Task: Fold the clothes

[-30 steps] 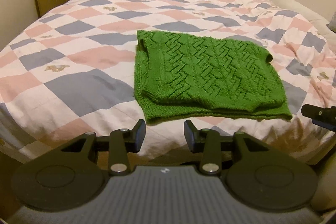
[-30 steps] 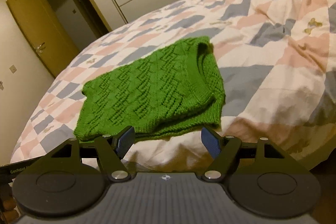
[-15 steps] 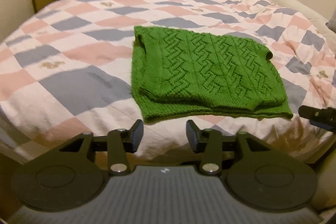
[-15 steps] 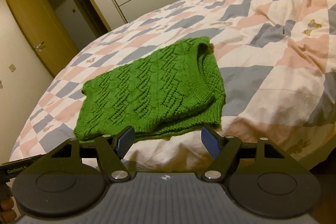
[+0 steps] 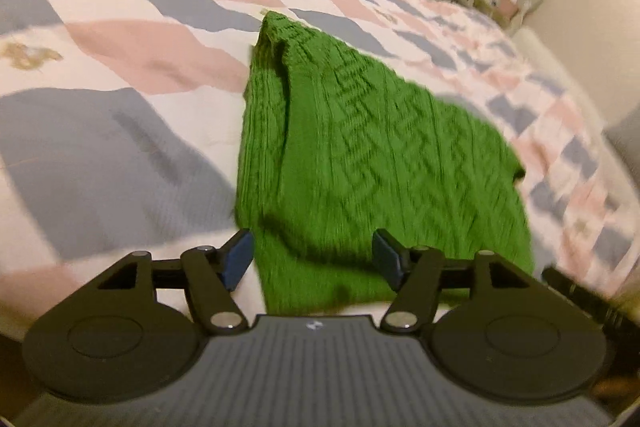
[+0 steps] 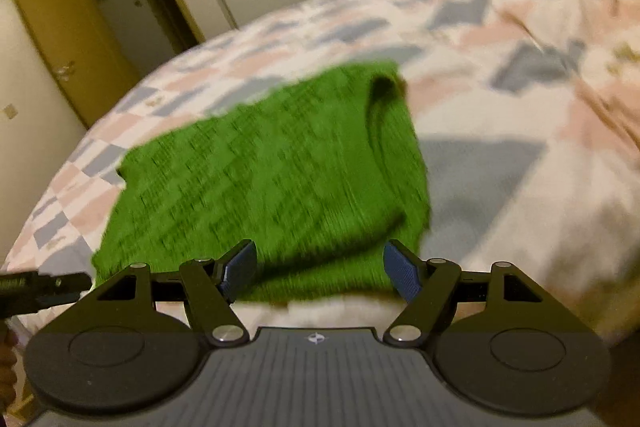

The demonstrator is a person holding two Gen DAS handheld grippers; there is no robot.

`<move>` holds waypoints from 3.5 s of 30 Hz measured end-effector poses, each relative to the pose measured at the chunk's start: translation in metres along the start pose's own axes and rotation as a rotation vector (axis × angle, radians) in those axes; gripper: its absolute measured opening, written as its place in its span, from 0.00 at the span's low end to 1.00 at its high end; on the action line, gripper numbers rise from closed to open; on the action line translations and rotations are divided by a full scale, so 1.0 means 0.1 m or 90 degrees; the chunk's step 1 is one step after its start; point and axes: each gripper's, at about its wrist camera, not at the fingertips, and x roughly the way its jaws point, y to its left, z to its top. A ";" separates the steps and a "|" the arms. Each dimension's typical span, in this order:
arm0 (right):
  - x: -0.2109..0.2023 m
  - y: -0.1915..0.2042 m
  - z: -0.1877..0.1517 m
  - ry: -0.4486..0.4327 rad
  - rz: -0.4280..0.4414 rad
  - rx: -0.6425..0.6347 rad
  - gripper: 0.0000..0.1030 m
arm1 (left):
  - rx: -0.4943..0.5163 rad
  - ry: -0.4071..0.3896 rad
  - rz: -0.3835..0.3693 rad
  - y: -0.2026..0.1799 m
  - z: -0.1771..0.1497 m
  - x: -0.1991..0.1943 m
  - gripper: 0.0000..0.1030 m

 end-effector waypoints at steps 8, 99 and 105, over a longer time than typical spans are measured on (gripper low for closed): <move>0.08 0.00 -0.05 -0.033 0.051 -0.081 0.65 | -0.061 0.017 -0.064 0.34 0.49 0.47 0.62; 0.64 -1.11 0.28 -0.002 0.083 0.238 0.11 | 0.279 0.033 -0.120 -1.79 0.35 1.11 0.38; 0.53 -1.18 0.59 -0.071 0.130 0.219 0.28 | 0.285 0.030 -0.118 -1.88 0.38 1.16 0.38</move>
